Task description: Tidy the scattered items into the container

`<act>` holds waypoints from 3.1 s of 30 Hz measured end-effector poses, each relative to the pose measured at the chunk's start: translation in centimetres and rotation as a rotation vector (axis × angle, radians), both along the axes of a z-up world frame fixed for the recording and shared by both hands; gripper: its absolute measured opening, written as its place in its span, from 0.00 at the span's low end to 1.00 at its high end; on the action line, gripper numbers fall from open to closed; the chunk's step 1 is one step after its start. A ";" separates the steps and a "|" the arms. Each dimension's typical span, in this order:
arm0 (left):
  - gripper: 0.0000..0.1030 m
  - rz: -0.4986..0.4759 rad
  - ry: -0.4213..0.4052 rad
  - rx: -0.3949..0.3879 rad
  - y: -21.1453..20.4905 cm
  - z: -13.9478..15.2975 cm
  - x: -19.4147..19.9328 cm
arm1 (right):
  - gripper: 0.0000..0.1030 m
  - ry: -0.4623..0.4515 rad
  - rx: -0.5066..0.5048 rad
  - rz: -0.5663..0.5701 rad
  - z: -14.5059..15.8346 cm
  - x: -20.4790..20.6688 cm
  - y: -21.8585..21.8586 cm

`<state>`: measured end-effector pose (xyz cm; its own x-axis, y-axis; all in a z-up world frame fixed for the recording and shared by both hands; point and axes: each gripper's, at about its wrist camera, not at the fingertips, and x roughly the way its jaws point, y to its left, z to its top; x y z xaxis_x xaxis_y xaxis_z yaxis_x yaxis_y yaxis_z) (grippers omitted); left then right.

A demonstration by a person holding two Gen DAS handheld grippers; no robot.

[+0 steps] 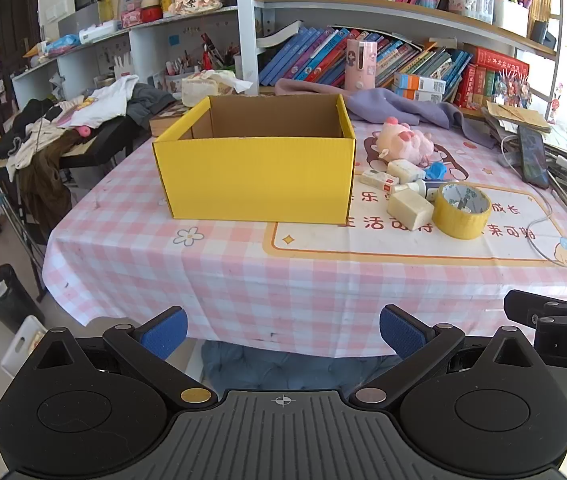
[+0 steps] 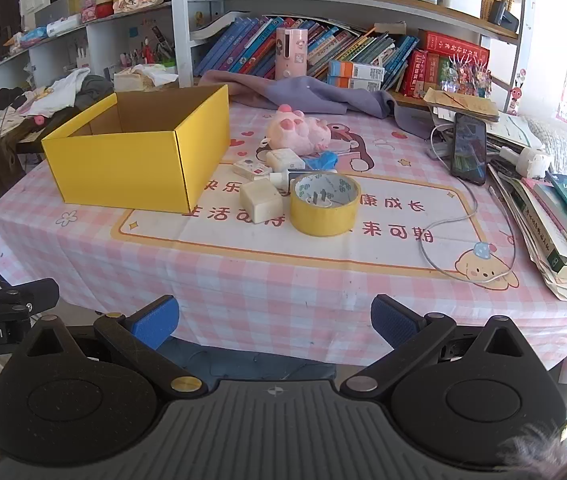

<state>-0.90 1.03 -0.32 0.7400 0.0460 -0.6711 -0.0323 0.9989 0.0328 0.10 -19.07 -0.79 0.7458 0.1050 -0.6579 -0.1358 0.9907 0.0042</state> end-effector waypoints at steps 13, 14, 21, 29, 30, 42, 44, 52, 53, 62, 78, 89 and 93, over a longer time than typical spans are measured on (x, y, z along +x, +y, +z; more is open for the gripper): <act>1.00 -0.005 0.000 0.004 -0.1 0.0 0.1 | 1.00 -0.005 -0.003 0.003 0.2 -0.1 0.2; 1.00 -0.005 0.000 0.004 -0.1 0.0 0.1 | 1.00 -0.006 -0.003 0.003 0.2 -0.1 0.2; 1.00 -0.014 0.002 -0.004 0.1 0.0 0.1 | 1.00 -0.006 -0.004 0.001 0.2 -0.1 0.3; 1.00 -0.030 -0.006 -0.004 0.1 0.1 0.3 | 1.00 -0.016 -0.020 0.007 0.5 0.1 0.6; 1.00 -0.033 -0.007 -0.006 0.1 0.1 0.4 | 1.00 -0.016 -0.020 0.006 0.5 0.2 0.6; 1.00 -0.030 0.010 -0.020 0.6 -0.4 1.2 | 1.00 -0.008 -0.024 -0.008 0.3 0.7 0.8; 1.00 -0.033 0.010 -0.020 0.6 -0.4 1.2 | 1.00 -0.007 -0.022 -0.013 0.3 0.8 0.8; 1.00 -0.042 0.021 -0.022 0.6 -0.6 1.8 | 1.00 -0.003 -0.024 -0.017 0.1 1.2 0.9; 1.00 -0.043 0.022 -0.022 0.6 -0.6 1.8 | 1.00 -0.003 -0.024 -0.018 0.1 1.2 0.9; 1.00 -0.069 0.016 -0.006 0.4 -0.8 2.1 | 1.00 -0.003 -0.025 -0.006 -0.2 1.6 1.4; 1.00 -0.178 0.022 -0.039 -1.2 -1.3 3.3 | 0.97 0.018 -0.021 -0.011 -0.6 2.6 0.7; 0.99 -0.268 0.023 -0.026 -4.2 -2.0 5.7 | 0.91 0.019 -0.005 -0.048 -1.2 4.6 -1.7; 0.99 -0.306 0.020 -0.010 -5.8 -2.2 6.9 | 0.90 0.029 -0.001 -0.062 -1.5 6.2 -2.9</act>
<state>5.99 -4.79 -2.55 0.7053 -0.1842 -0.6846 0.2710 0.9624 0.0203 6.25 -21.92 -2.25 0.7315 0.0585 -0.6794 -0.0736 0.9973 0.0067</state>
